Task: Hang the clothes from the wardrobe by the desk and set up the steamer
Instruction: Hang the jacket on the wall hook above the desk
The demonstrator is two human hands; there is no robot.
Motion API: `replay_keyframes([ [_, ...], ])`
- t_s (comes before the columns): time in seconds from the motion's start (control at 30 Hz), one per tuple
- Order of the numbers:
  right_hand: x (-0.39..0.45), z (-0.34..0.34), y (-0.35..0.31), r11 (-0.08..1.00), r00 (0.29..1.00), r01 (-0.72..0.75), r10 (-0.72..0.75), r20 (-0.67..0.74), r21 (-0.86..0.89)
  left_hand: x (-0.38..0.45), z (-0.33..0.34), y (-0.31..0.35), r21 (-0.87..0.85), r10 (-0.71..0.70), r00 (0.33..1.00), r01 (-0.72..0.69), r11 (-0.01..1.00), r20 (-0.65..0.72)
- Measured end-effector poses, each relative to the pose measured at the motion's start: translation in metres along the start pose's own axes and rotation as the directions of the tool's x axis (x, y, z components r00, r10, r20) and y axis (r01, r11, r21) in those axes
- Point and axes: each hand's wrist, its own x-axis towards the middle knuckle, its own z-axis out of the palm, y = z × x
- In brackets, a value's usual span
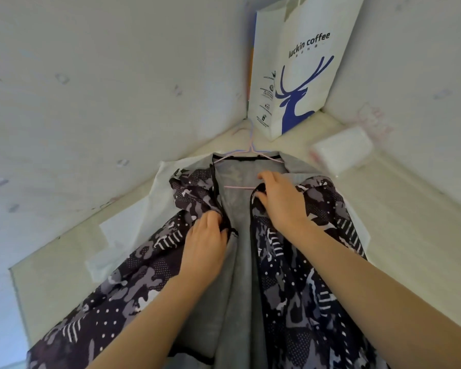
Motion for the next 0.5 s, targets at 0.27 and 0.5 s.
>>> replay_keyframes([
  [0.27, -0.02, 0.023, 0.025, 0.967, 0.992, -0.081, 0.102, 0.074, -0.241, 0.035, 0.009, -0.014, 0.232, -0.102, 0.992, 0.117, 0.966, -0.072],
  [0.5, -0.021, 0.032, 0.037, 0.977, 0.969, -0.08, 0.124, 0.214, -0.2, 0.069, 0.018, -0.017, 0.469, -0.024, 1.0, 0.028, 0.883, -0.014],
])
